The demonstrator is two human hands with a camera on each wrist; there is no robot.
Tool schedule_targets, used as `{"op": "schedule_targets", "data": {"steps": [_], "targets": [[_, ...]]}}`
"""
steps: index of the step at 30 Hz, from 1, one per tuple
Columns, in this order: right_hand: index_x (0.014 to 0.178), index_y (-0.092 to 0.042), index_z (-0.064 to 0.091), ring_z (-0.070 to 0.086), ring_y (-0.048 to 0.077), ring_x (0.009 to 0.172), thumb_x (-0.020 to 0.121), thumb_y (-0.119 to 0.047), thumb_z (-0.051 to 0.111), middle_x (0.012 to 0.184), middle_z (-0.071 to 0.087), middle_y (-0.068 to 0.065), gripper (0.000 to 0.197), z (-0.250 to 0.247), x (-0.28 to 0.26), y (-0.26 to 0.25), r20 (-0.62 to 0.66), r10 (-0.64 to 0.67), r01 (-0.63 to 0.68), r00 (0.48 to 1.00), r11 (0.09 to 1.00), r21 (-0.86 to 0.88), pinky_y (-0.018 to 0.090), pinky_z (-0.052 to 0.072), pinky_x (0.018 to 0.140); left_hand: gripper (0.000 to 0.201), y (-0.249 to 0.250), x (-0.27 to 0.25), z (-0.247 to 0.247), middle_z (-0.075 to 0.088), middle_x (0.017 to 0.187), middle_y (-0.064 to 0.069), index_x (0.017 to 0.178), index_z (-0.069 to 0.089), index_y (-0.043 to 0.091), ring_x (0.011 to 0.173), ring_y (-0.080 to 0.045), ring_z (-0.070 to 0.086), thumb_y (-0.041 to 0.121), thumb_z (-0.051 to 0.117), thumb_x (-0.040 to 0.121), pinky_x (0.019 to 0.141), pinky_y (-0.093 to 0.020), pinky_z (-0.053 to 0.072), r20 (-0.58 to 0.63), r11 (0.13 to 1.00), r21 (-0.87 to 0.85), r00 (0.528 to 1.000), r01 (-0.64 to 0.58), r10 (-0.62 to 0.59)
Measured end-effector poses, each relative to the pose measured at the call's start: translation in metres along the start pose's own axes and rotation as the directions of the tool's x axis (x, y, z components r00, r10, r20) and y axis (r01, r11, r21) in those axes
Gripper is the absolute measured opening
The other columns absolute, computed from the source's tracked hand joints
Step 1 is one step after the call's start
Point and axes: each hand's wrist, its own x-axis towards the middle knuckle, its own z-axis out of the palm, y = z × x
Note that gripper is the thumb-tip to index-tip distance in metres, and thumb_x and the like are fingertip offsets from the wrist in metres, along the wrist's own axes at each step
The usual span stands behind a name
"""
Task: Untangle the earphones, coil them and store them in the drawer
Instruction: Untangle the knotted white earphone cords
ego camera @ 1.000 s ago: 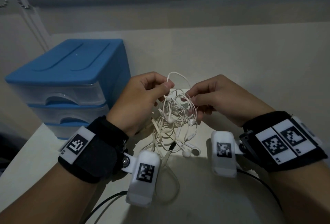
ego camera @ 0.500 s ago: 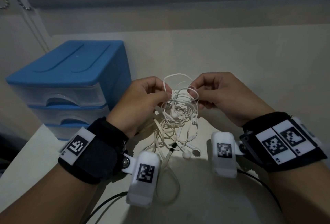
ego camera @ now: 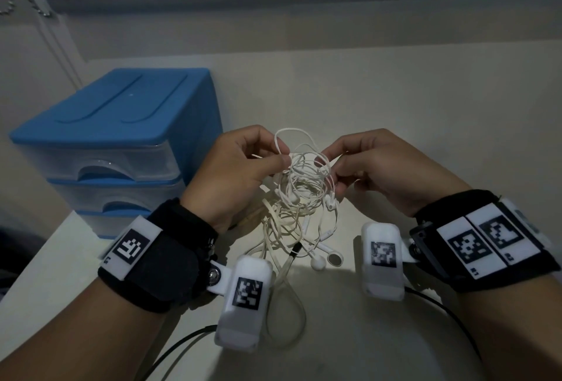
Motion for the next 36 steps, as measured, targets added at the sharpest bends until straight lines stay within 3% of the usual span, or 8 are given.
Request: {"op": "schedule_targets", "data": {"steps": [4, 9, 12, 14, 18, 23, 31, 36], "targets": [[0.095, -0.004, 0.077, 0.066, 0.023, 0.066, 0.085, 0.008, 0.057, 0.078, 0.074, 0.02, 0.025, 0.0002, 0.0001, -0.0002, 0.013, -0.003, 0.003, 1.0, 1.0, -0.018, 0.034, 0.031, 0.066, 0.011, 0.0012, -0.0005, 0.0001, 0.064, 0.067, 0.006, 0.083, 0.071, 0.01, 0.057, 0.002, 0.055, 0.001, 0.077, 0.082, 0.055, -0.008, 0.042, -0.012, 1.0, -0.004, 1.0, -0.013, 0.012], [0.103, 0.004, 0.073, 0.065, 0.022, 0.062, 0.092, 0.012, 0.053, 0.074, 0.069, 0.022, 0.025, -0.0002, -0.003, 0.0003, 0.071, -0.023, 0.02, 0.997, 0.999, 0.05, 0.017, 0.046, 0.052, 0.01, 0.0031, -0.0015, 0.0014, 0.063, 0.061, 0.007, 0.085, 0.07, 0.004, 0.053, 0.001, 0.054, -0.003, 0.076, 0.082, 0.05, -0.008, 0.039, 0.025, 1.0, -0.015, 1.0, 0.008, -0.007], [0.108, 0.011, 0.069, 0.061, 0.021, 0.056, 0.088, 0.021, 0.053, 0.074, 0.062, 0.025, 0.027, 0.0008, -0.0055, 0.0009, 0.118, -0.026, 0.006, 0.993, 0.987, 0.161, 0.017, 0.049, 0.051, 0.009, 0.0032, -0.0024, 0.0015, 0.063, 0.062, 0.006, 0.087, 0.07, 0.001, 0.052, 0.001, 0.054, -0.004, 0.076, 0.082, 0.05, -0.008, 0.039, 0.031, 1.0, -0.018, 0.999, 0.013, -0.012], [0.11, 0.008, 0.069, 0.062, 0.024, 0.06, 0.084, 0.022, 0.057, 0.076, 0.062, 0.023, 0.032, -0.0001, -0.0049, 0.0009, 0.156, -0.038, 0.018, 0.987, 0.992, 0.128, 0.017, 0.049, 0.054, 0.009, 0.0041, -0.0031, 0.0017, 0.063, 0.064, 0.004, 0.086, 0.069, 0.002, 0.052, 0.0, 0.053, -0.004, 0.075, 0.082, 0.05, -0.008, 0.039, 0.031, 1.0, -0.011, 0.999, 0.011, -0.011], [0.113, 0.001, 0.069, 0.064, 0.029, 0.076, 0.079, 0.022, 0.066, 0.088, 0.063, 0.026, 0.04, -0.0012, -0.006, 0.0011, 0.238, -0.049, 0.014, 0.97, 0.989, 0.146, 0.031, 0.058, 0.069, 0.013, 0.006, -0.0031, 0.0014, 0.062, 0.066, 0.0, 0.083, 0.068, 0.007, 0.052, 0.0, 0.053, -0.004, 0.075, 0.082, 0.049, -0.009, 0.039, 0.014, 1.0, -0.003, 1.0, 0.009, -0.009], [0.108, -0.002, 0.071, 0.065, 0.03, 0.077, 0.074, 0.02, 0.073, 0.092, 0.065, 0.026, 0.04, -0.0004, -0.0077, 0.0013, 0.266, -0.095, 0.067, 0.959, 0.991, 0.113, 0.039, 0.059, 0.076, 0.014, 0.0047, -0.0008, -0.0006, 0.063, 0.066, 0.003, 0.081, 0.068, 0.012, 0.055, -0.002, 0.053, -0.001, 0.074, 0.083, 0.049, -0.01, 0.04, -0.029, 0.999, -0.004, 0.999, 0.035, -0.035], [0.094, 0.001, 0.072, 0.063, 0.022, 0.065, 0.08, 0.003, 0.077, 0.076, 0.068, 0.02, 0.015, -0.0009, -0.0046, 0.0011, 0.143, -0.179, 0.171, 0.973, 0.983, 0.066, 0.02, 0.049, 0.061, 0.014, 0.0047, -0.0019, 0.0001, 0.062, 0.06, 0.008, 0.078, 0.068, 0.011, 0.054, -0.001, 0.053, 0.0, 0.075, 0.083, 0.049, -0.011, 0.04, 0.052, 1.0, 0.009, 0.998, 0.029, -0.029], [0.089, 0.0, 0.073, 0.059, 0.019, 0.058, 0.068, -0.017, 0.083, 0.067, 0.067, 0.013, 0.029, -0.0006, -0.0005, 0.003, 0.034, -0.187, 0.181, 0.982, 0.975, 0.128, 0.022, 0.048, 0.06, 0.011, 0.0047, -0.0025, 0.0005, 0.06, 0.057, 0.009, 0.08, 0.068, 0.007, 0.052, -0.003, 0.051, -0.001, 0.075, 0.083, 0.048, -0.011, 0.04, 0.114, 0.999, 0.033, 0.993, 0.036, -0.039]]}}
